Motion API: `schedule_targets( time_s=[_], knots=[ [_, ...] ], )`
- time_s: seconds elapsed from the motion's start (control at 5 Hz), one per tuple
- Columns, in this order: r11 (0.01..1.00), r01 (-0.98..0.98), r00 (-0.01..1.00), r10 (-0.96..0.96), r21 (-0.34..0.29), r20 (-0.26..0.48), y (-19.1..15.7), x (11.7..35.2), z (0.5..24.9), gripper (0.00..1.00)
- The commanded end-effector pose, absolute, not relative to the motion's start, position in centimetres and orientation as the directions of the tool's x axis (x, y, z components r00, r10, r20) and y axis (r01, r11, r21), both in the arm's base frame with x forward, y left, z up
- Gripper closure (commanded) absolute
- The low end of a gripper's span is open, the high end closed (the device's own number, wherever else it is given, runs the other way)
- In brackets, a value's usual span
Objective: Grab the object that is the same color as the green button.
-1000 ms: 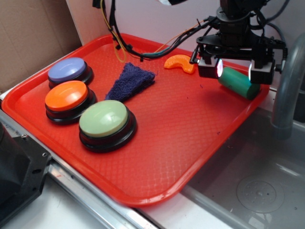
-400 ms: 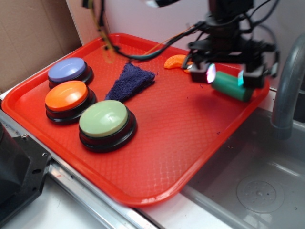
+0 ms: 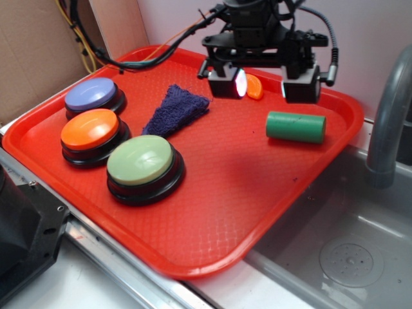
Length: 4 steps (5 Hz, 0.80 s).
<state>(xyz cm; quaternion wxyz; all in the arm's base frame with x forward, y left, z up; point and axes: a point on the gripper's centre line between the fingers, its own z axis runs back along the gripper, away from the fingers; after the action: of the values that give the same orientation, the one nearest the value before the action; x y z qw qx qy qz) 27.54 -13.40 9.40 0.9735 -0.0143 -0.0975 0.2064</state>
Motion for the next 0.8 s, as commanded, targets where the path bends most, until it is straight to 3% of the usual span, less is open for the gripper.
schedule_targets(
  time_s=[0.0, 0.2, 0.4, 0.6],
  knots=[
    [0.986, -0.017, 0.919, 0.08, -0.163, 0.387, -13.2, 31.3, 11.5, 0.0],
    [0.969, 0.232, 0.893, -0.176, -0.089, 0.414, -12.4, 30.9, 11.2, 0.0],
    [0.877, 0.459, 0.839, -0.376, -0.143, 0.393, -12.3, 28.3, 11.2, 0.0],
    [0.747, 0.656, 0.743, -0.612, -0.109, 0.27, -12.1, 27.4, 11.1, 0.0]
  ],
)
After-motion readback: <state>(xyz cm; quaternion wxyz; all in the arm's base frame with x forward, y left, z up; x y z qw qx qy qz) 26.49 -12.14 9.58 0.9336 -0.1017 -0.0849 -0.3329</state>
